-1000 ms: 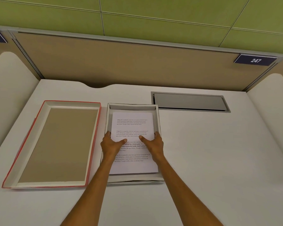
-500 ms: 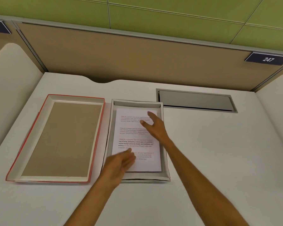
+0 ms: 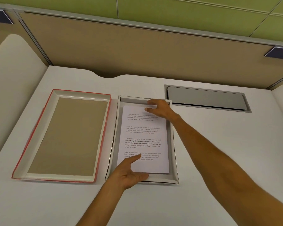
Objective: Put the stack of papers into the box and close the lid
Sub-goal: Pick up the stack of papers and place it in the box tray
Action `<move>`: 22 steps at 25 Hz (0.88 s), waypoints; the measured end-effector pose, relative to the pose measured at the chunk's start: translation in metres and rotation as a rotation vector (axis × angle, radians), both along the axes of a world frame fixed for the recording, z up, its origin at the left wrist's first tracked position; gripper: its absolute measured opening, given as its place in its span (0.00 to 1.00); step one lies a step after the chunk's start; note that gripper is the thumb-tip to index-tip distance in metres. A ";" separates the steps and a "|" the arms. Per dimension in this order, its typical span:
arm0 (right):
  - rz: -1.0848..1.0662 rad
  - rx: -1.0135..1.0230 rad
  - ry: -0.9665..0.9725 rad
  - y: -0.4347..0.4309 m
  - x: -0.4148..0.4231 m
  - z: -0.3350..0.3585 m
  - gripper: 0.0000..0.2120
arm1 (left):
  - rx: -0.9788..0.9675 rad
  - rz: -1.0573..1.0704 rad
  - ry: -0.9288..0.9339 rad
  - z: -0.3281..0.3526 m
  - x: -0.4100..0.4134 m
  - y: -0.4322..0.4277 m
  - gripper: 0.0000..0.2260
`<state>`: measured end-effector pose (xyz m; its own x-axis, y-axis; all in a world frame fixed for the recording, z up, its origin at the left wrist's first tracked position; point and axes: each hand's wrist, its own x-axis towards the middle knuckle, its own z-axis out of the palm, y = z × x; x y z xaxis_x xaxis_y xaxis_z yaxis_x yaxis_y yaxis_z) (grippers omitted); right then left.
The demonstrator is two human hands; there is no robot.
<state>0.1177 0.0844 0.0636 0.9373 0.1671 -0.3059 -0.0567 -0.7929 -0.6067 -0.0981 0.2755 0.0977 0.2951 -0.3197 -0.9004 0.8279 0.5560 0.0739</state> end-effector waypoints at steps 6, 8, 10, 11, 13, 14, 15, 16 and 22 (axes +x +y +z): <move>0.115 0.028 0.085 0.005 0.008 -0.009 0.26 | -0.018 0.043 0.062 -0.007 0.007 -0.003 0.10; 0.113 0.042 0.071 0.004 0.006 -0.012 0.29 | -0.018 0.052 0.067 -0.009 0.009 -0.002 0.10; 0.088 0.052 0.057 0.004 0.005 -0.014 0.29 | -0.014 0.054 0.079 -0.010 0.010 -0.004 0.09; 0.079 0.054 0.053 0.005 0.005 -0.014 0.30 | -0.012 0.061 0.087 -0.010 0.011 -0.005 0.09; 0.075 0.048 0.051 0.006 0.005 -0.015 0.30 | -0.013 0.078 0.094 -0.008 0.012 -0.005 0.09; 0.072 0.040 0.050 0.006 0.004 -0.015 0.30 | -0.022 0.085 0.096 -0.008 0.011 -0.004 0.09; 0.068 0.031 0.047 0.007 0.003 -0.015 0.30 | -0.034 0.091 0.096 -0.008 0.011 -0.003 0.09; 0.065 0.026 0.042 0.008 0.003 -0.016 0.30 | -0.046 0.095 0.095 -0.009 0.010 -0.002 0.10; 0.091 0.022 0.061 0.007 0.003 -0.007 0.32 | -0.122 0.077 0.058 -0.001 0.006 0.010 0.18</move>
